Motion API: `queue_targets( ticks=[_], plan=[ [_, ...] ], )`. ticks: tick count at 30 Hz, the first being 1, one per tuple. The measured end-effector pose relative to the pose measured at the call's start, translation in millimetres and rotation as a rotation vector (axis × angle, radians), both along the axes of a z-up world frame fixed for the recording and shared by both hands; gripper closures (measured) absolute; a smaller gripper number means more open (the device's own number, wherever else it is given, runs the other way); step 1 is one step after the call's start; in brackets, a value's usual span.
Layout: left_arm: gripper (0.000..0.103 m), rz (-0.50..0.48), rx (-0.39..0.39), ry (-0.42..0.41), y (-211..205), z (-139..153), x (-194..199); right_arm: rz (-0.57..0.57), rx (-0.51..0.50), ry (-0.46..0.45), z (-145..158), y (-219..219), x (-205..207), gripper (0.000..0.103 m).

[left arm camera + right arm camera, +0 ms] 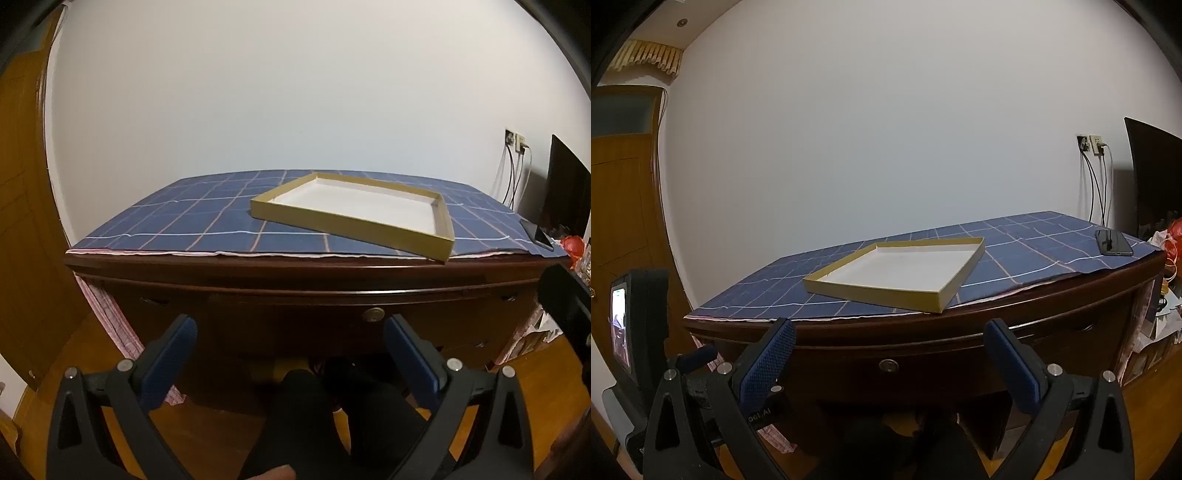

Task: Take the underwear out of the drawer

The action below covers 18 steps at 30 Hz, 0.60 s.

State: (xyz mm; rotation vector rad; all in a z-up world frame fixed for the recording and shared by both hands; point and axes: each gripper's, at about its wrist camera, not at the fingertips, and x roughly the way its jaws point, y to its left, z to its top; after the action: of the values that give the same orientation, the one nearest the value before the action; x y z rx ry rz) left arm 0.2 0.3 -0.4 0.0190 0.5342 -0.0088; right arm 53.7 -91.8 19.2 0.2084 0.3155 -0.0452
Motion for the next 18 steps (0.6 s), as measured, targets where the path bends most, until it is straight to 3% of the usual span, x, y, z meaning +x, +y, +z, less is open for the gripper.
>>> queue_targets(
  ticks=[6, 11, 18],
  plan=[
    [0.001, -0.002, 0.000, 0.022, 5, -4, 9, -0.003, -0.008, -0.004, 2, 3, 5, 0.000],
    [0.001, 0.000, 0.051, 0.002, 6, -4, 8, 0.003, -0.004, -0.007, -8, 0, 6, 0.000],
    [0.001, 0.026, 0.037, 0.012, 10, -4, 1, 0.002, 0.000, 0.001, -6, 1, 6, 0.000]
  ],
)
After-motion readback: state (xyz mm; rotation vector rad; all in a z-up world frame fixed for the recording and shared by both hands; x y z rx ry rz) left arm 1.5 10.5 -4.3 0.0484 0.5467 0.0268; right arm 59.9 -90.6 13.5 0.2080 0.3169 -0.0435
